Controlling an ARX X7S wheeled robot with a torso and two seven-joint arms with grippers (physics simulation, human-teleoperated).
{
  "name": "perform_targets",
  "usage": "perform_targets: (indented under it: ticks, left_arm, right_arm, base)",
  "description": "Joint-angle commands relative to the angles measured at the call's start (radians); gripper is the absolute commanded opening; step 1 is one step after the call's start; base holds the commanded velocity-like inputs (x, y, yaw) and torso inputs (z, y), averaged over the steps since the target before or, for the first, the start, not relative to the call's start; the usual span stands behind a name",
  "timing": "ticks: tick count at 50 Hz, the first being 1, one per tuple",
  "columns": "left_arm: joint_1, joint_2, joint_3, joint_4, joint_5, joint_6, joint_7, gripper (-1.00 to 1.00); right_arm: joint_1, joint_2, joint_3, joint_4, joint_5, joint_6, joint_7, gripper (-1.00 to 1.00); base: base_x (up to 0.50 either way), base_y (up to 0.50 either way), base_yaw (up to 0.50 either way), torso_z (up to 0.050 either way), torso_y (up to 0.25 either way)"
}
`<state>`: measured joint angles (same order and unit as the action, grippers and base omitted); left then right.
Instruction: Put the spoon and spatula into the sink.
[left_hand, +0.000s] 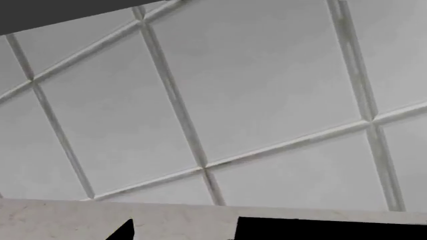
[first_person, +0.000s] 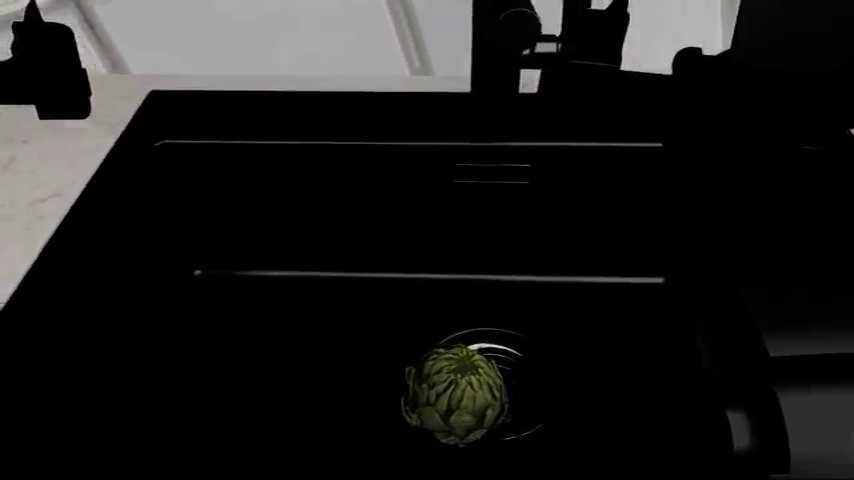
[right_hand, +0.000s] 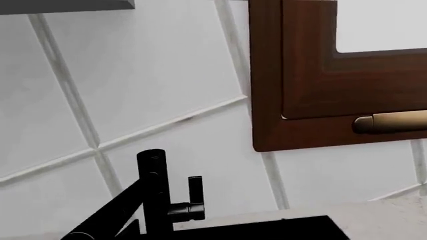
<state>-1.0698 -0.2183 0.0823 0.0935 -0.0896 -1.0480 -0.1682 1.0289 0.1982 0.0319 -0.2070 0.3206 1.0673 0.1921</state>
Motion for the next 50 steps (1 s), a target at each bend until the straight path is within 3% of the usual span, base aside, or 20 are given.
perform_targets:
  ticks: [1, 50]
  left_arm:
    - [-0.002, 0.001, 0.002, -0.005, -0.005, -0.001, -0.002, 1.00]
    - [0.000, 0.005, 0.008, -0.005, -0.030, -0.008, -0.016, 1.00]
  right_arm:
    - [-0.003, 0.000, 0.008, 0.000, 0.009, 0.002, 0.008, 1.00]
    - [-0.037, 0.006, 0.031, -0.007, 0.050, -0.035, 0.009, 1.00]
  base:
    - [0.21, 0.36, 0.00, 0.000, 0.000]
    - [0.04, 0.04, 0.00, 0.000, 0.000]
